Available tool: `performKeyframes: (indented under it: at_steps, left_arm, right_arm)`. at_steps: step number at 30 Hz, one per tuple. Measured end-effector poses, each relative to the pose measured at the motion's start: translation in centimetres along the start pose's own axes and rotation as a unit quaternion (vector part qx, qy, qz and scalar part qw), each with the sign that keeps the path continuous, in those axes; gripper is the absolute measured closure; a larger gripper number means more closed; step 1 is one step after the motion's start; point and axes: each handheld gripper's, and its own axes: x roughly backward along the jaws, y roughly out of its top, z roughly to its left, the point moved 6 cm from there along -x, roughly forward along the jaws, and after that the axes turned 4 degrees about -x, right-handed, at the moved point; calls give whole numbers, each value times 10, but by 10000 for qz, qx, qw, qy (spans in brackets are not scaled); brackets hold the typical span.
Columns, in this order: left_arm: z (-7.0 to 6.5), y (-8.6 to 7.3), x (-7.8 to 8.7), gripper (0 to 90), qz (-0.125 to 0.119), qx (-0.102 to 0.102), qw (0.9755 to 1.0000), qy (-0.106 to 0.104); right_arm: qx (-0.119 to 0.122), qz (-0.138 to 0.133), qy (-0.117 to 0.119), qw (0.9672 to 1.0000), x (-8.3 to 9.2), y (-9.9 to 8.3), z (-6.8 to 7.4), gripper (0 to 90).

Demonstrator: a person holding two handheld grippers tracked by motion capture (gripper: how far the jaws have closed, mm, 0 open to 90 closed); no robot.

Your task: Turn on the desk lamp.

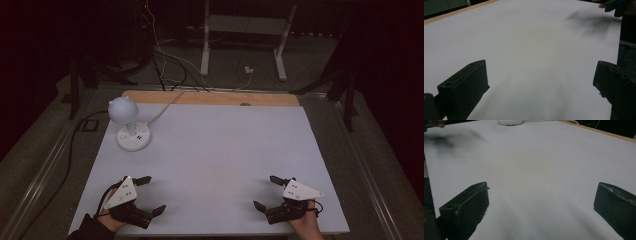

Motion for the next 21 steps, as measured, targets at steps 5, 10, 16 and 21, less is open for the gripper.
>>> performKeyframes:
  at_steps: [5, 10, 16, 21]
  left_arm:
    - [0, -1, -1, 4, 38, -5, 10000, 2]
    - [-1, -1, -2, 4, 76, -24, 10000, -30]
    - [-3, -1, -2, 4, 57, -51, 9999, -94]
    - [-6, 0, -2, 4, 93, -90, 9998, -163]
  right_arm:
    - [51, 65, -32, 10000, -1, -1, 0, 0]
    - [63, 56, -104, 9999, -1, 0, -1, 0]
    - [30, 15, -106, 9999, -1, 1, -1, 0]
    - [23, -27, -100, 9999, 0, 2, 0, 0]
